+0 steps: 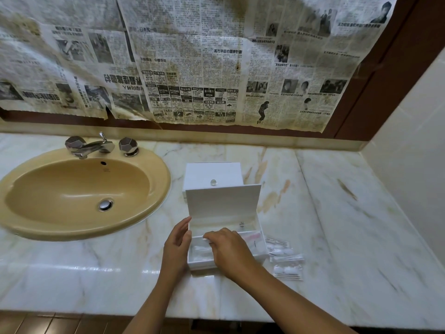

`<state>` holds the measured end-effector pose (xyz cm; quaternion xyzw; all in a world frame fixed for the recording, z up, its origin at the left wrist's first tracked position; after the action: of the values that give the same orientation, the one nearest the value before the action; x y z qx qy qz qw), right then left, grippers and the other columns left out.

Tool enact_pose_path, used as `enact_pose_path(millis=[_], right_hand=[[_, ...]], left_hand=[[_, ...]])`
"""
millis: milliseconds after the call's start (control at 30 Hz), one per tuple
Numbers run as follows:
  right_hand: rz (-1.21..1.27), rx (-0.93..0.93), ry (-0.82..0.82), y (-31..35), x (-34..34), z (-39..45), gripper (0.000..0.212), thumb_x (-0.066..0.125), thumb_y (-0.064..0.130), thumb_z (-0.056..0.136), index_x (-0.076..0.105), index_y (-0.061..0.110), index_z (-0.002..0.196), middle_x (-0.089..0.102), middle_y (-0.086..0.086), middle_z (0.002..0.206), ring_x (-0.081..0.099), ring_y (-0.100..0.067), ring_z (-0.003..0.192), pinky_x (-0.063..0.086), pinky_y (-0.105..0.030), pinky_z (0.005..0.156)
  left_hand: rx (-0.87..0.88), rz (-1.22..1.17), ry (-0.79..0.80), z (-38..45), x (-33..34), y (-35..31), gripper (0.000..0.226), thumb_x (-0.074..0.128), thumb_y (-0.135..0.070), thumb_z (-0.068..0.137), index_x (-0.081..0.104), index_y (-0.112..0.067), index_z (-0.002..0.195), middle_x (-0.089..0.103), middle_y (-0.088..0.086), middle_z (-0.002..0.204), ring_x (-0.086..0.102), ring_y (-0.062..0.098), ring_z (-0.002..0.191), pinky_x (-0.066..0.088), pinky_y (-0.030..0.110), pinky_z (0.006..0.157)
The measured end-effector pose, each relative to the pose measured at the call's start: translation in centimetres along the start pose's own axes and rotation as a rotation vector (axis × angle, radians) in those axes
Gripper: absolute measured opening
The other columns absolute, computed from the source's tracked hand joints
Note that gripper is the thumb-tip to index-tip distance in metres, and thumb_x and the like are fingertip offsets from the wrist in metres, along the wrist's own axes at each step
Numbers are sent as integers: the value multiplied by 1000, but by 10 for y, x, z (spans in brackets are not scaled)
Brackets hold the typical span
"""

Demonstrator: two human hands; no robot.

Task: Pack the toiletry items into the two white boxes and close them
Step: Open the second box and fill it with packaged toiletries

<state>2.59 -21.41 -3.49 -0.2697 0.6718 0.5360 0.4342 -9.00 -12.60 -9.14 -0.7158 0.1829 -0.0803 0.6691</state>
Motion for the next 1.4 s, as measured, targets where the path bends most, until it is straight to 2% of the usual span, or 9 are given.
enact_pose_path(millis=[233, 367, 467, 600, 767, 933, 1000, 1167, 1400], right_hand=[[143, -49, -107, 3, -8, 1, 29, 43, 19, 100, 59, 17, 124, 62, -2, 121, 53, -18, 110, 40, -27, 96], [182, -16, -66, 4, -7, 0, 34, 41, 26, 98, 54, 19, 129, 51, -1, 115, 52, -17, 105, 45, -33, 95], [200, -1, -43, 5, -6, 1, 34, 40, 23, 97, 55, 17, 127, 45, 0, 110, 51, -16, 100, 48, -38, 90], [134, -44, -62, 3, -3, 1, 32, 45, 16, 96, 57, 20, 125, 57, -1, 114, 50, -18, 106, 43, -32, 95], [60, -76, -89, 3, 1, 0, 15, 50, 24, 96, 63, 22, 101, 63, -2, 97, 53, -22, 94, 45, -32, 82], [41, -168, -137, 4, 1, -2, 13, 55, 10, 91, 68, 8, 91, 59, -6, 92, 51, -21, 90, 46, -33, 74], [-28, -178, -96, 5, 1, -1, 18, 52, 8, 93, 70, 8, 95, 62, -8, 93, 52, -23, 91, 46, -36, 79], [-213, -113, 45, 8, 1, -2, 23, 50, 8, 94, 70, 12, 107, 65, -10, 102, 53, -27, 97, 37, -36, 87], [-113, -36, 38, 3, -2, -1, 29, 45, 23, 98, 67, 20, 117, 66, -6, 114, 53, -23, 103, 38, -36, 97]], left_hand=[[17, 6, 2, -1, 1, -1, 33, 48, -5, 98, 57, -14, 129, 60, -3, 121, 60, -1, 100, 45, 1, 71], [16, -11, 14, -1, 0, -2, 32, 48, -3, 98, 58, -17, 125, 62, -7, 116, 59, -16, 95, 46, 2, 71], [13, -30, 18, -1, 0, -2, 32, 48, -2, 98, 58, -20, 123, 62, -13, 114, 59, -17, 95, 46, 2, 71], [13, -43, 13, -1, 0, -3, 32, 48, -1, 97, 58, -19, 122, 62, -15, 115, 59, -16, 96, 46, 2, 72], [18, -18, 11, 0, 1, -1, 32, 48, -2, 98, 58, -17, 124, 61, -17, 114, 57, -19, 96, 43, -1, 73], [27, 24, 10, 1, -1, 2, 33, 48, -4, 98, 57, -16, 127, 61, -8, 119, 56, -20, 100, 42, -2, 76], [22, 20, 9, 1, -1, 2, 32, 48, -4, 98, 58, -18, 126, 61, -7, 119, 56, -18, 101, 43, -1, 77], [21, -4, 5, 1, 0, 1, 31, 48, -3, 98, 58, -17, 124, 62, -6, 118, 58, -17, 98, 45, 1, 74], [16, -9, -1, 1, 0, 1, 32, 49, -2, 97, 60, -17, 123, 63, -5, 117, 61, -13, 96, 47, 4, 73]])
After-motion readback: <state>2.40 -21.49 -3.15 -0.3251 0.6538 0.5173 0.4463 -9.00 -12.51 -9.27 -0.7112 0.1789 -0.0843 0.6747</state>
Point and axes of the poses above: each hand's wrist, its own z-axis towards the middle knuckle, its own x-axis out of the palm, y = z × x, the point moved 1 cm from there along z, towards the middle knuckle
